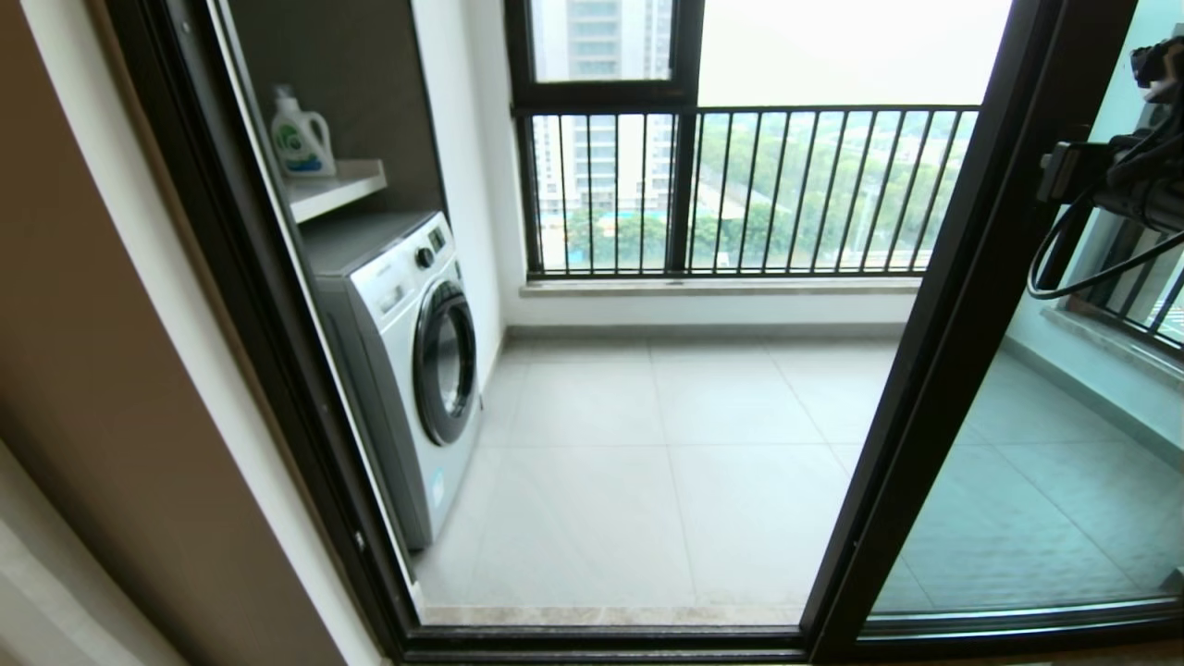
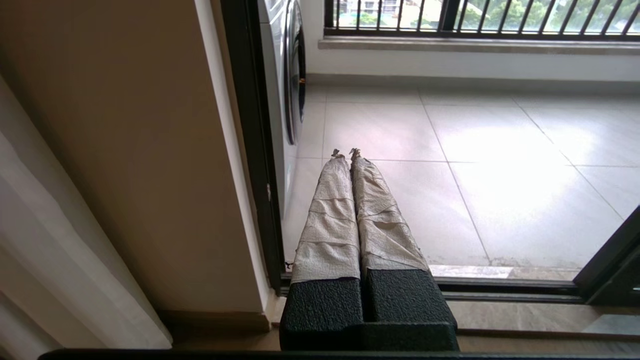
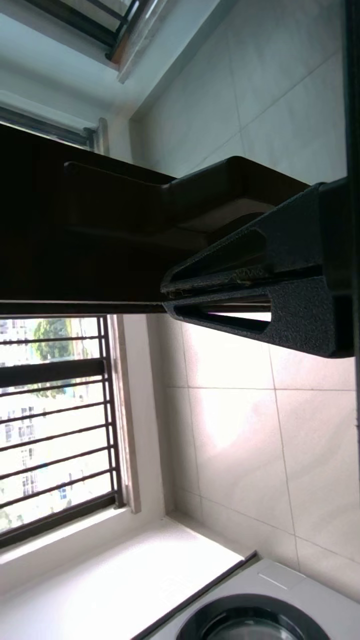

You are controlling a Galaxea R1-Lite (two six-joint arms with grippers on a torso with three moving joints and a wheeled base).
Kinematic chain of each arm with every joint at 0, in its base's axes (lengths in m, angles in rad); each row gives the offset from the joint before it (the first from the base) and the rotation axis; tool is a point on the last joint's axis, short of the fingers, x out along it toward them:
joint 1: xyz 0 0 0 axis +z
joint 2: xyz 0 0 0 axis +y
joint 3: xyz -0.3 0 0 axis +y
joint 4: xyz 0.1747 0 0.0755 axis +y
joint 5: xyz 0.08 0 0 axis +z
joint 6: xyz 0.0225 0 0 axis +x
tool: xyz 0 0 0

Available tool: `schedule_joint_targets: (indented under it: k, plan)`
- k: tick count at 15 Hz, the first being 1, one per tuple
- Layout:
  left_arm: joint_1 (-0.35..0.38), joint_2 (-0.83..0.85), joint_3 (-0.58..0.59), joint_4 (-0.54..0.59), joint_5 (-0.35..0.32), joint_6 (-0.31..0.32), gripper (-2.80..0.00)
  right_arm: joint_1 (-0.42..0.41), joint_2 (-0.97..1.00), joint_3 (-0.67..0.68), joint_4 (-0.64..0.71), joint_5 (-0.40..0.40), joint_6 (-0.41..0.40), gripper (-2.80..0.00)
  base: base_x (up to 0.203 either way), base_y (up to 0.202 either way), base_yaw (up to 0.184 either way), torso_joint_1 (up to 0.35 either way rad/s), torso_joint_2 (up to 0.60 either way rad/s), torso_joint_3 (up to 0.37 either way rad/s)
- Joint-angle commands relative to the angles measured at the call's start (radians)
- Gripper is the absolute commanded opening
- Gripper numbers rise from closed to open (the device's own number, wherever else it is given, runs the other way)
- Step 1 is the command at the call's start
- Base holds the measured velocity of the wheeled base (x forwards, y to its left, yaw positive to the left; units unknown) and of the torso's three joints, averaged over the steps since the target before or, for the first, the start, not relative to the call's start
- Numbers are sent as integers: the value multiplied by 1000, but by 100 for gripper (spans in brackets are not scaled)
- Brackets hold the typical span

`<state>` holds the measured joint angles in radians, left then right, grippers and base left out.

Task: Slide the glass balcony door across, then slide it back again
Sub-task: Open the slid door, then close the slid door

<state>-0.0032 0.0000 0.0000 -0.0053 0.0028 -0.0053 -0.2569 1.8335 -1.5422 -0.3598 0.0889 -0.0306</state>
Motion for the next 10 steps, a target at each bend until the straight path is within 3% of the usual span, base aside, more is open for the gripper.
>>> schedule_joint_targets:
  k: [1,7,10]
  plan:
    - [0,2,0,-1,0,-1,-280,-2,-30,-24,-2,-3,1,-280,0,0,0,0,0,0]
    - [0,2,0,-1,0,-1,-280,-151,-25,-14,-2,4,0,-280,0,0,0,0,0,0]
    - [0,2,0,-1,0,-1,-280,-201,-8,46,-2,56,-1,-280,0,0,0,0,0,0]
